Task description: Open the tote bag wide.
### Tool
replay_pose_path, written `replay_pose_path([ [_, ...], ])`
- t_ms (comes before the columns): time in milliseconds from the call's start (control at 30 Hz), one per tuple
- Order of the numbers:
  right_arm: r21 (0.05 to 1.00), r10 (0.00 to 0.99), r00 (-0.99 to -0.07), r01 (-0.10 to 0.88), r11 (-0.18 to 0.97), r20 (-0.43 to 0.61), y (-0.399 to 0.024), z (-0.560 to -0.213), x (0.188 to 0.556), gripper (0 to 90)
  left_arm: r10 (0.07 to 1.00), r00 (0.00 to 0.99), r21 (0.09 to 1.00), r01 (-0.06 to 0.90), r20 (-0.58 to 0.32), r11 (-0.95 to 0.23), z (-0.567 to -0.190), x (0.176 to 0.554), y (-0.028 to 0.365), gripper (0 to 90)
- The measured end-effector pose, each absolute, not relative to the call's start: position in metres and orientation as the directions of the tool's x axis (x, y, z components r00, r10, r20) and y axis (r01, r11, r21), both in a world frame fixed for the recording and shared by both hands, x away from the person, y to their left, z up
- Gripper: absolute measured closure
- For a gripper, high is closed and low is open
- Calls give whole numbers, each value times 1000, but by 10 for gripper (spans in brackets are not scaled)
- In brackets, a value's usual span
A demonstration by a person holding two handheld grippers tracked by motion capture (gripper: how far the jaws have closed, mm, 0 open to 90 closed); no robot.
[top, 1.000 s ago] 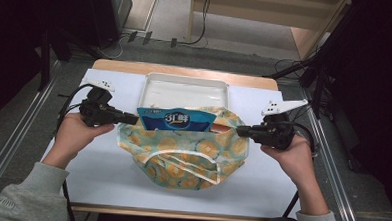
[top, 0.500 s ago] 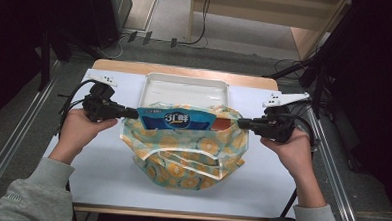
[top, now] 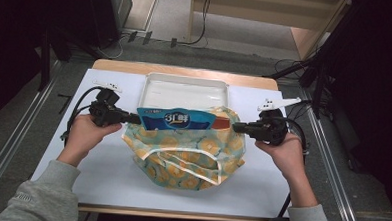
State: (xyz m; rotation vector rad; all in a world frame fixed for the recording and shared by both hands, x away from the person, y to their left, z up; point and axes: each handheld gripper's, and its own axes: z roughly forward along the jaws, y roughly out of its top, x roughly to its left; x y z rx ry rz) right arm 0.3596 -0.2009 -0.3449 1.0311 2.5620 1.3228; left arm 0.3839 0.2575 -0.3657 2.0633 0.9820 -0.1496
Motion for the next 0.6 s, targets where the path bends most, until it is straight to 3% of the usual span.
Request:
replay_pose_path([
  [600, 730, 614, -749, 562, 390, 248, -200, -360, 368, 900, 599, 660, 612, 719, -453, -329, -378, 388, 262, 900],
])
